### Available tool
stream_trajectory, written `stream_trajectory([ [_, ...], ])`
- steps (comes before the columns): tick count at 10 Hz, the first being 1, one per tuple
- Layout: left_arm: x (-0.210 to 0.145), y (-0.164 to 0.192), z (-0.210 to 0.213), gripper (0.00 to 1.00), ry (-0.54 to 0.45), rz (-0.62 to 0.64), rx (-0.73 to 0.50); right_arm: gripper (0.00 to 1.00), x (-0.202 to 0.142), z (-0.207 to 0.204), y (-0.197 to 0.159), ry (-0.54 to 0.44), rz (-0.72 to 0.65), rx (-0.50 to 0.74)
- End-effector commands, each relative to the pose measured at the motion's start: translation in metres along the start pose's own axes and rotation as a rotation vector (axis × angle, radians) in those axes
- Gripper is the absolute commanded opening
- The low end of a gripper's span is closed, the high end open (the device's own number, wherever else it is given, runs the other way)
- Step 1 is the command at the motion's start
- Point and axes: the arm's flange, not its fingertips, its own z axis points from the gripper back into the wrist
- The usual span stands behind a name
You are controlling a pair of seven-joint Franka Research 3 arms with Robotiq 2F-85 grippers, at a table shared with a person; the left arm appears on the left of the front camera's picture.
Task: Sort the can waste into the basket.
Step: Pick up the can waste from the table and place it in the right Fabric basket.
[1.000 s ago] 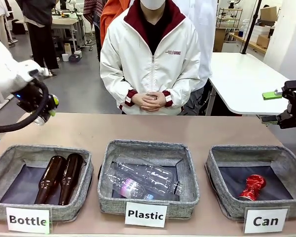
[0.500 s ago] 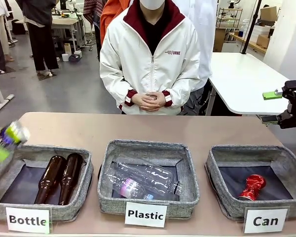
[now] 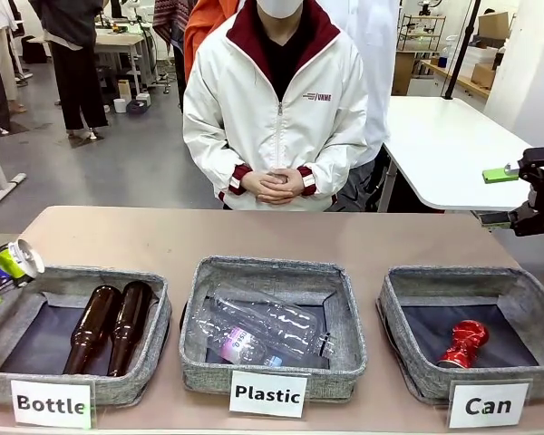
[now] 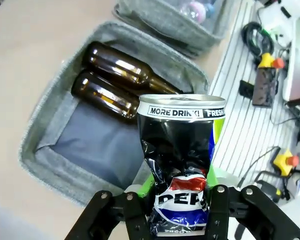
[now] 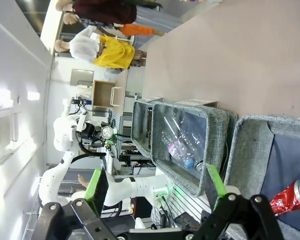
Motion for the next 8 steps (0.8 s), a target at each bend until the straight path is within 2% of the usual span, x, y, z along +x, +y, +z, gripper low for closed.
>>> stream_trajectory([
  [1,-0.002,-0.002,0.0,0.36,0.017,-0.035,-0.001,1.0,0.0,0.0,0.0,0.0,0.0,0.0],
  [2,0.059,-0.019,-0.038,0.36,-0.004,-0.099,0.001,1.0,-0.013,0.019,0.026,0.062,0.062,-0.238],
  [3,0.122,-0.05,-0.063,0.36,-0.041,-0.228,-0.018,1.0,-0.023,0.04,0.039,0.076,0.108,-0.356],
  [5,0.226,-0.131,-0.121,0.36,0.028,-0.39,-0.027,1.0,-0.05,0.103,0.034,-0.011,0.151,-0.553],
  [6,0.279,-0.17,-0.156,0.36,0.063,-0.439,0.032,1.0,-0.068,0.137,0.024,-0.063,0.124,-0.57],
  [8,0.349,-0.226,-0.223,0.36,0.261,-0.65,0.06,1.0,-0.111,0.185,0.006,-0.147,0.09,-0.584],
])
